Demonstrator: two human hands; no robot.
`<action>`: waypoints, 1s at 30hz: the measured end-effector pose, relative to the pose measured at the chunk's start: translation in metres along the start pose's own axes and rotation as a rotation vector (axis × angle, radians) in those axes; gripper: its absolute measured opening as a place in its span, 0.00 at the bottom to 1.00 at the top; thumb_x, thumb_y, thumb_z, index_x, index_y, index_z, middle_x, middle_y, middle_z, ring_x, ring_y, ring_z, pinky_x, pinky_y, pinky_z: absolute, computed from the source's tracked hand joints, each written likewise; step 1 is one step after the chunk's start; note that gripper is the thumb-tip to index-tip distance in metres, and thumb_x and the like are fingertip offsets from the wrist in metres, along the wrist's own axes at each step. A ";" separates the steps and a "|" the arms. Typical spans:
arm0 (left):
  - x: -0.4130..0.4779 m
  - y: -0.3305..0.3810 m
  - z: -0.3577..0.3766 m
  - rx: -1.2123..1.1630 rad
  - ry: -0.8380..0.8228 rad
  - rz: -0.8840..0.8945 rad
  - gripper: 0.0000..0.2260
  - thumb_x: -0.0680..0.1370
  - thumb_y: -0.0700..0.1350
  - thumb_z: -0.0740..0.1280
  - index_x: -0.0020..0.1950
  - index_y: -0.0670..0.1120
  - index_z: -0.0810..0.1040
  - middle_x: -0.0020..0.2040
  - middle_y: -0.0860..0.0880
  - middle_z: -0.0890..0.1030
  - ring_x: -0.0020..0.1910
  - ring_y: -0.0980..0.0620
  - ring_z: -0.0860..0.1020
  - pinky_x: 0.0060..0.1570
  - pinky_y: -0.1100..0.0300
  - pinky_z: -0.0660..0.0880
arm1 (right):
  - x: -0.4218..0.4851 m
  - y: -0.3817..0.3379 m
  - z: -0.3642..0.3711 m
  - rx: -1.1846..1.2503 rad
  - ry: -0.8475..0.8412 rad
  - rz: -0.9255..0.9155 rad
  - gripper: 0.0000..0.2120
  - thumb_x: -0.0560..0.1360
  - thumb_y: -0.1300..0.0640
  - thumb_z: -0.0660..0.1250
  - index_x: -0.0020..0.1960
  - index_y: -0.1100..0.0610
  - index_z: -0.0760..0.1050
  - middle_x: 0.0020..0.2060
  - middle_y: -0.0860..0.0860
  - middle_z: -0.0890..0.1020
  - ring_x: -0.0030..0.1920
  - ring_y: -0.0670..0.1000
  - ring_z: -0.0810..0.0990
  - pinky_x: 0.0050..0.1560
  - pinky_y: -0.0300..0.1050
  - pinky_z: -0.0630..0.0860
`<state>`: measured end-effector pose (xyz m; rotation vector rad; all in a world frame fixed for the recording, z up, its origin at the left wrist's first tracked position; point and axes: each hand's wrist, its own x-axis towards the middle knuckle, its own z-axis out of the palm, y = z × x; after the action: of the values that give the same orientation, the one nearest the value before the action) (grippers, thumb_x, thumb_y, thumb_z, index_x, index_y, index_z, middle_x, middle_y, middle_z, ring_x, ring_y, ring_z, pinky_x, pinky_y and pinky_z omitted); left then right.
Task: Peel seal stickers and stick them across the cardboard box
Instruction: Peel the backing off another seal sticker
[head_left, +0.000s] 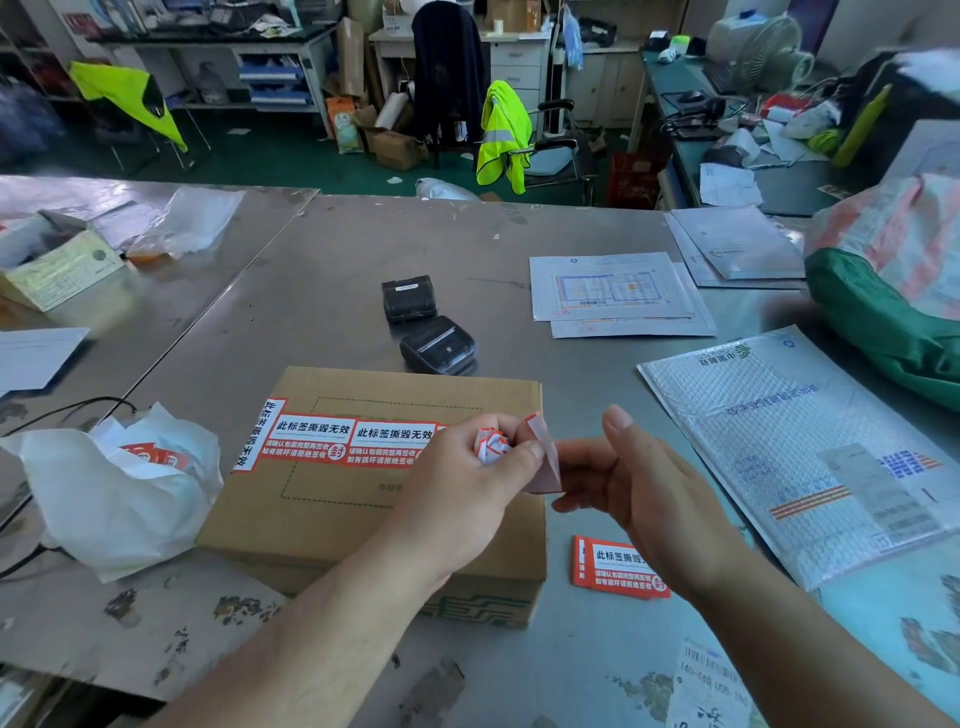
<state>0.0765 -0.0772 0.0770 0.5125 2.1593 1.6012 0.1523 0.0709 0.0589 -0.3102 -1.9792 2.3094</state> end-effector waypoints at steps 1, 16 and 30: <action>0.001 -0.001 0.000 0.026 0.010 0.009 0.08 0.77 0.46 0.69 0.38 0.46 0.80 0.30 0.56 0.78 0.30 0.59 0.72 0.31 0.69 0.67 | -0.001 0.000 0.001 -0.014 0.015 0.003 0.29 0.75 0.34 0.55 0.48 0.51 0.88 0.47 0.57 0.88 0.48 0.54 0.85 0.50 0.52 0.77; 0.003 0.002 0.007 0.083 0.043 -0.023 0.08 0.77 0.48 0.69 0.39 0.47 0.80 0.36 0.49 0.85 0.40 0.45 0.81 0.39 0.58 0.72 | -0.003 0.007 -0.004 0.089 0.081 0.028 0.29 0.74 0.36 0.55 0.49 0.55 0.87 0.47 0.60 0.87 0.50 0.58 0.85 0.49 0.52 0.77; 0.002 -0.005 0.013 0.270 0.043 0.196 0.06 0.74 0.46 0.70 0.37 0.52 0.78 0.32 0.60 0.76 0.33 0.62 0.73 0.33 0.67 0.65 | 0.006 0.010 -0.006 0.230 0.077 0.171 0.23 0.72 0.42 0.63 0.46 0.61 0.86 0.38 0.60 0.84 0.36 0.54 0.82 0.40 0.49 0.77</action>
<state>0.0814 -0.0666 0.0683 0.8001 2.4382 1.4325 0.1480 0.0767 0.0479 -0.5585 -1.6906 2.5549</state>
